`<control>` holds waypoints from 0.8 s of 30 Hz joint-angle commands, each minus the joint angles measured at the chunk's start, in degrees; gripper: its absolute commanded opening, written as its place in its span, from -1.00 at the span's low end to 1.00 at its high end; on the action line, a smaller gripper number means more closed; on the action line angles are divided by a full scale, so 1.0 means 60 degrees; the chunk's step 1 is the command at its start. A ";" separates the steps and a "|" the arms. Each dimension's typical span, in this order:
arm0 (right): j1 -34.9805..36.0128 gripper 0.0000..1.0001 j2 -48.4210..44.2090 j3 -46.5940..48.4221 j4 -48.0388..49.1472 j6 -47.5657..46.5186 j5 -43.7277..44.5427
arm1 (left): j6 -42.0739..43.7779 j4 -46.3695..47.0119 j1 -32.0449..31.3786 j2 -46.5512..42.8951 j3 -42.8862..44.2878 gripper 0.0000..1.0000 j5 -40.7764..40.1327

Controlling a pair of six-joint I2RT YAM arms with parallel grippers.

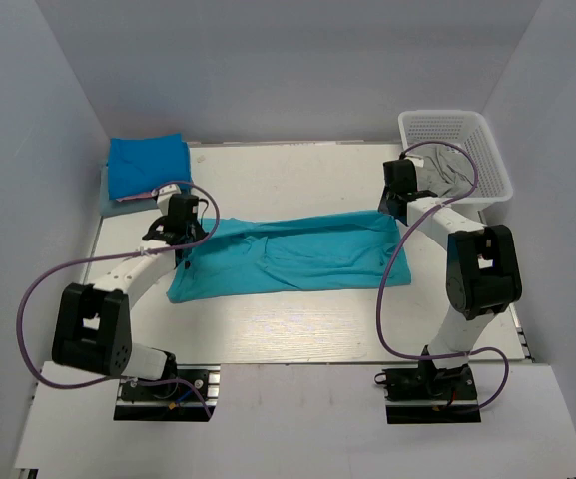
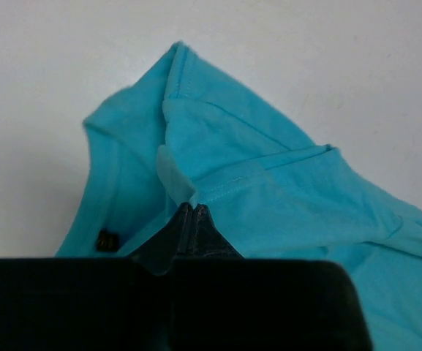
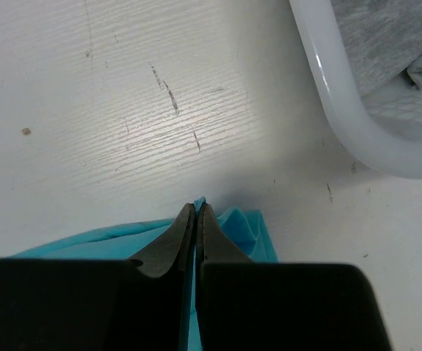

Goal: Fold and stack the t-shirts
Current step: Fold the other side of the tshirt into a rectangle

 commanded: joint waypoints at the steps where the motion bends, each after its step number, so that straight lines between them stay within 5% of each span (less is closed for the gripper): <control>1: -0.0045 -1.00 -0.0512 -0.0132 0.0168 0.0148 0.0337 | -0.0832 -0.0378 -0.0039 -0.1154 -0.0911 -1.00 -0.0060; 12: -0.0045 -1.00 -0.0981 -0.1201 0.0357 0.0572 0.0219 | -0.1523 -0.0875 -0.0127 -0.1802 -0.2540 -1.00 0.0906; 15: -0.0030 -0.39 -0.1419 -0.1582 -0.0241 0.1229 0.0599 | -0.1814 -0.1870 -0.0228 -0.1801 -0.2394 -0.66 0.1769; 19: -0.0030 -0.09 -0.2766 -0.2694 -0.0741 0.2168 0.1708 | -0.2415 -0.3057 -0.0317 -0.3116 -0.2760 -0.44 0.2021; 21: -0.0015 -0.12 -0.3978 -0.3483 -0.0757 0.2461 0.1977 | -0.3000 -0.4126 -0.0405 -0.3717 -0.2441 -0.31 0.1319; 24: -0.0016 0.32 -0.5196 -0.4157 -0.0408 0.2553 0.1920 | -0.3119 -0.4437 -0.0405 -0.4466 -0.1928 0.01 0.1083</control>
